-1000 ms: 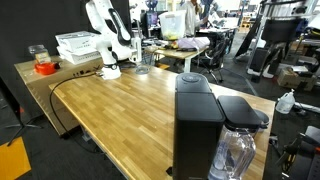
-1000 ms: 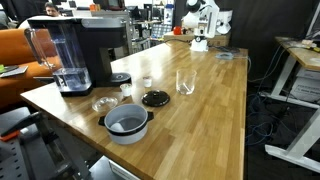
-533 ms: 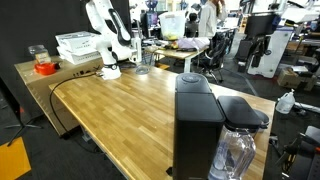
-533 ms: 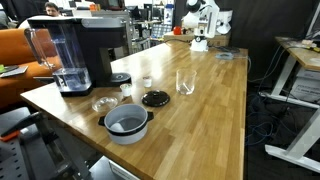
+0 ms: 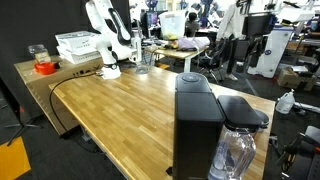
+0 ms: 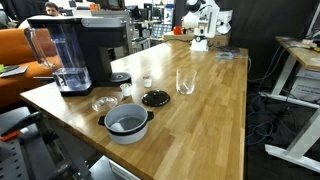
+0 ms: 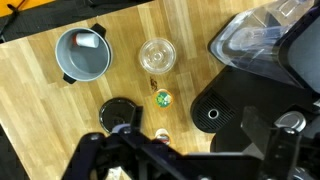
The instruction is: Open the lid of the coffee marker
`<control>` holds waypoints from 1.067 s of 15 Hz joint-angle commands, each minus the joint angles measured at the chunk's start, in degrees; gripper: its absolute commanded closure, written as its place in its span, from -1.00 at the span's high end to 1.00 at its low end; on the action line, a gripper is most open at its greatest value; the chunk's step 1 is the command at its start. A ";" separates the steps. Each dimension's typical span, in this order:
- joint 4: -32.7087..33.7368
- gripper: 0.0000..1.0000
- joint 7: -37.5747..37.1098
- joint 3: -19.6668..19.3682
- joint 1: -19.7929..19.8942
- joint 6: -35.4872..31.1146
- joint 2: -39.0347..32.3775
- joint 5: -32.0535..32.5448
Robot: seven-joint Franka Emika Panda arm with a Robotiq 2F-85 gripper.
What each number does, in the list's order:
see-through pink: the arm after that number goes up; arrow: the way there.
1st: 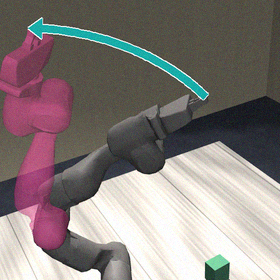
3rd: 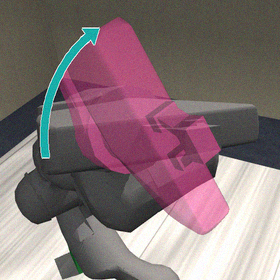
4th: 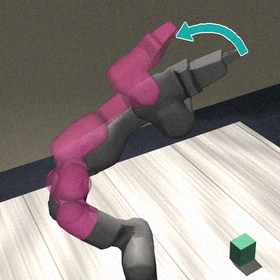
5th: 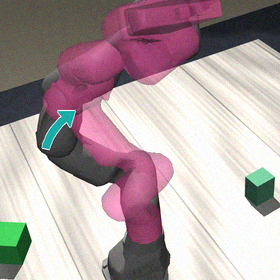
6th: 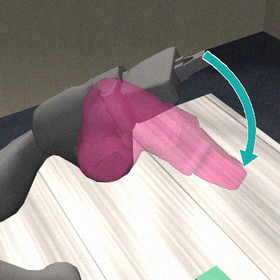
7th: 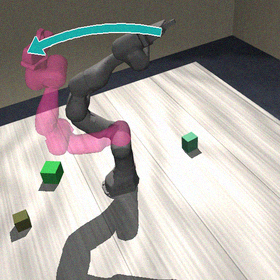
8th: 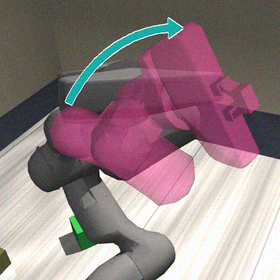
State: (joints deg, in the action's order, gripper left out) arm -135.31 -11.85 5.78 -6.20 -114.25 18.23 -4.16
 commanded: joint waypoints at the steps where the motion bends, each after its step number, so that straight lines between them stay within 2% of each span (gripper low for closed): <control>1: 0.53 1.00 1.66 -0.01 0.32 1.16 -0.48 -0.99; 3: 1.74 1.00 3.47 -0.42 0.18 2.67 -1.76 -1.54; 10: 9.87 1.00 6.66 -0.57 1.22 7.90 -7.66 3.83; 13: 13.24 1.00 8.07 -0.62 0.98 7.69 -9.92 4.22; 14: 10.36 1.00 6.57 -0.54 0.96 5.33 -7.97 3.42; 16: 11.79 1.00 7.02 -0.56 0.94 5.64 -9.11 3.43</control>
State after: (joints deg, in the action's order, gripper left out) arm -123.62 -4.84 5.00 -5.48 -108.74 9.12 -0.69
